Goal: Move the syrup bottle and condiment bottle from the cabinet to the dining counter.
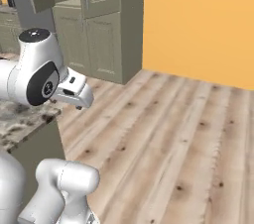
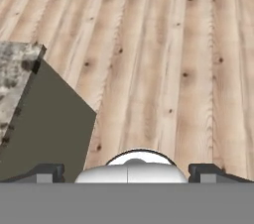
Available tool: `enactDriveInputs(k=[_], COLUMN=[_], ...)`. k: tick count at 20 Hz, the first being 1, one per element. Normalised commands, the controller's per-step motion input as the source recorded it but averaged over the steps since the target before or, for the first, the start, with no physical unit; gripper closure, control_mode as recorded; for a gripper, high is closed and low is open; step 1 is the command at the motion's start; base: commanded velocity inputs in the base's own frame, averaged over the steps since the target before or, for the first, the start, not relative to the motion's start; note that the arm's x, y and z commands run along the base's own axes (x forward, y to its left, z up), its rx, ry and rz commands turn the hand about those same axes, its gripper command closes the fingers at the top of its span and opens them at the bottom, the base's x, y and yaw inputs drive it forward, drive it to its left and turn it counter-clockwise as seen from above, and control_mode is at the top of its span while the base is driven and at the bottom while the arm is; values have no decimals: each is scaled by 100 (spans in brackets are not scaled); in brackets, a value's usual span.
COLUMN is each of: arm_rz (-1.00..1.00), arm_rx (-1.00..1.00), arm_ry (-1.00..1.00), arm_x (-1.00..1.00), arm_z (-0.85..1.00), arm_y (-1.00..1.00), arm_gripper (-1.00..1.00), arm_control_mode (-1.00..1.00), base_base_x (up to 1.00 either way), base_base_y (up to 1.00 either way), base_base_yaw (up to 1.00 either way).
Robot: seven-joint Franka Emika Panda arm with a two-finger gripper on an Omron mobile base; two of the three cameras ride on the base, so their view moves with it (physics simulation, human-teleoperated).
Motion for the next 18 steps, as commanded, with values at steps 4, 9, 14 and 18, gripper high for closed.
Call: enactDriveInputs(k=[4, 9, 14, 18], arm_rz=[0, 0, 0, 0], arm_rx=[0, 0, 0, 0], arm_ry=[0, 0, 0, 0], arm_x=[0, 0, 0, 0], arm_z=[0, 0, 0, 0], arm_y=[0, 0, 0, 0], arm_gripper=[-100, -100, -100, -100], arm_control_mode=[100, 100, 100, 100], base_base_x=[100, 100, 100, 100], base_base_y=[-1, 0, 0, -5], base_base_yaw=[-5, -6, -5, 12])
